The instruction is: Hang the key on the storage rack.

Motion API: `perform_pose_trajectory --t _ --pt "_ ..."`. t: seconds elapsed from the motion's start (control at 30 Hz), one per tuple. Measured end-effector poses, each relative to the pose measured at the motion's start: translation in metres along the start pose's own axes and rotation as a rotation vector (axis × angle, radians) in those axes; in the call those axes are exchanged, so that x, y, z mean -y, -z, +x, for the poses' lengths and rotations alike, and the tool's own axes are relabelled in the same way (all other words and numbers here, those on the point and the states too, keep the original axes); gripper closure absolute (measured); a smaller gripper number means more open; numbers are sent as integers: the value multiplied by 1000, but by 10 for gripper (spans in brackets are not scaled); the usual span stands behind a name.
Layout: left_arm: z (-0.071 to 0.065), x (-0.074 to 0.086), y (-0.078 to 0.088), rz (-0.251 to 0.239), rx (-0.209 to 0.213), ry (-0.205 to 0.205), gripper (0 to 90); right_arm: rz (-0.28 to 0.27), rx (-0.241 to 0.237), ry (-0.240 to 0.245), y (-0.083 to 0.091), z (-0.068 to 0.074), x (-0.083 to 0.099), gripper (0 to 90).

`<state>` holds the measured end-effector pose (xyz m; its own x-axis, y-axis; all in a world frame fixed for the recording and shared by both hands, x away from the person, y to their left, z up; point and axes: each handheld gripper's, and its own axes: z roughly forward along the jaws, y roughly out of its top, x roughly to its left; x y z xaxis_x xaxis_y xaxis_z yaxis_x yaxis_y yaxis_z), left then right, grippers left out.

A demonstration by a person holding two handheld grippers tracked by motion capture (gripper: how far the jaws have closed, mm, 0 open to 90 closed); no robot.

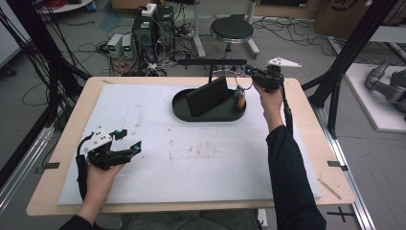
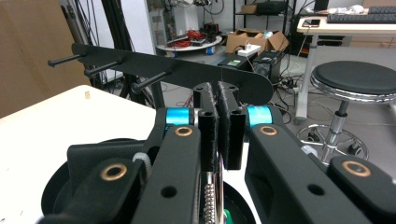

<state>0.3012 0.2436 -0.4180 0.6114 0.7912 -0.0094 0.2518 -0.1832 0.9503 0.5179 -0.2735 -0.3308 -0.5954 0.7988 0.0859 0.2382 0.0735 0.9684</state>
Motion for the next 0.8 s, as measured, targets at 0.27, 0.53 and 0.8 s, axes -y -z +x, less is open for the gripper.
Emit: perform_pose_trajectory --t 0.27,0.53,0.8 --pt "0 0 0 -1 1 0 266 7 20 16 -3 -3 3 874" --pt "-1 1 0 -2 4 0 266 42 91 40 -7 -2 4 843" --pt "0 1 -1 6 7 -4 266 86 199 55 0 -3 2 619"
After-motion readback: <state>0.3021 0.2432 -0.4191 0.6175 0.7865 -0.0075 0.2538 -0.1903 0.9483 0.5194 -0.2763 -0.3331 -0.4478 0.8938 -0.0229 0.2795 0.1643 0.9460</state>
